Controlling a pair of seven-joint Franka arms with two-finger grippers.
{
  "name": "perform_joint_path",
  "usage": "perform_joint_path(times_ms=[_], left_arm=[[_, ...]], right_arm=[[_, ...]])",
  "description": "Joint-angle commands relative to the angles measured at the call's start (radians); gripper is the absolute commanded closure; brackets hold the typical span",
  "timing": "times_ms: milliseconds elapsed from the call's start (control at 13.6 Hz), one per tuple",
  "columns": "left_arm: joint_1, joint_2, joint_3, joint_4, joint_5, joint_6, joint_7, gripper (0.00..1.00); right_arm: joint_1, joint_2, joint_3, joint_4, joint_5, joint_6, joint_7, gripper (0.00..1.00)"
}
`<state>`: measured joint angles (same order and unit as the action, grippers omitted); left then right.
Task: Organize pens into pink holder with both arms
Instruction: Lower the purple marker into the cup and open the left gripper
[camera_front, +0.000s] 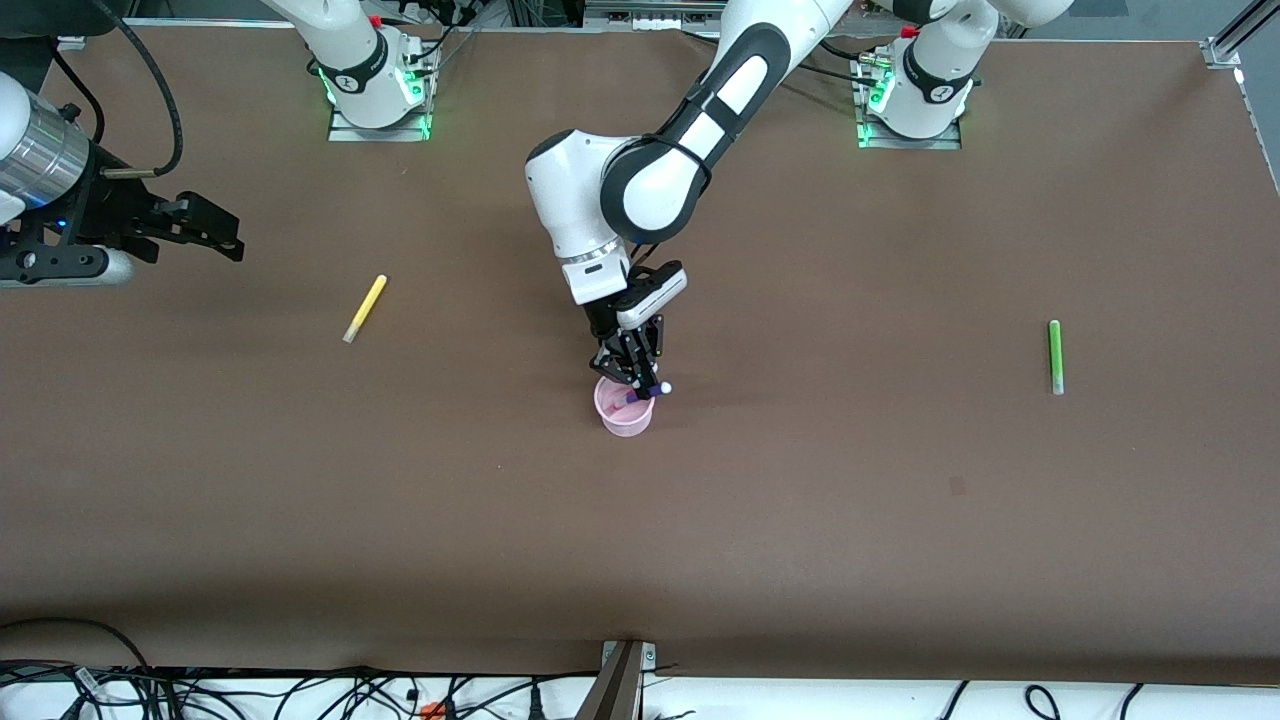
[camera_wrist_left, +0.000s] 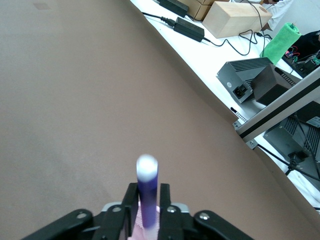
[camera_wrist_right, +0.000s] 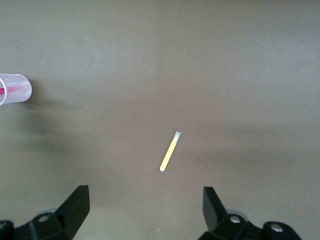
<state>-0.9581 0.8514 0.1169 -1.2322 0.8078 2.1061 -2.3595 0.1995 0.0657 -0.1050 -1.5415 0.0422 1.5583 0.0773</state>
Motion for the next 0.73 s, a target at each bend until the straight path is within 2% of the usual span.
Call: perform_joint_path(times_ms=[0, 73, 147, 294, 441, 588, 661], left_arm=[[-0.013, 0.021, 0.014, 0.042, 0.036, -0.012, -0.034, 0.53], [-0.011, 0.017, 0.017, 0.042, 0.036, -0.012, -0.032, 0.48], [-0.01, 0.014, 0.017, 0.042, 0.034, -0.014, -0.032, 0.37], [0.007, -0.012, 0.02, 0.04, 0.025, -0.014, -0.018, 0.36], [0.08, -0.075, 0.001, 0.04, 0.008, -0.009, 0.006, 0.31], [0.136, -0.126, -0.009, 0.04, -0.132, -0.009, 0.15, 0.22], [0.166, -0.158, -0.008, 0.037, -0.216, -0.011, 0.239, 0.12]], right_arm=[[-0.006, 0.002, 0.002, 0.012, 0.018, -0.007, 0.005, 0.0], [-0.006, 0.002, 0.002, 0.012, 0.018, -0.007, 0.005, 0.0], [-0.006, 0.002, 0.002, 0.012, 0.019, -0.007, 0.005, 0.0], [-0.006, 0.002, 0.002, 0.012, 0.019, -0.006, 0.005, 0.0], [-0.006, 0.002, 0.002, 0.012, 0.019, -0.004, 0.005, 0.0], [-0.008, 0.003, 0.002, 0.012, 0.019, -0.003, 0.005, 0.0], [-0.008, 0.005, 0.002, 0.014, 0.019, 0.0, 0.005, 0.0]])
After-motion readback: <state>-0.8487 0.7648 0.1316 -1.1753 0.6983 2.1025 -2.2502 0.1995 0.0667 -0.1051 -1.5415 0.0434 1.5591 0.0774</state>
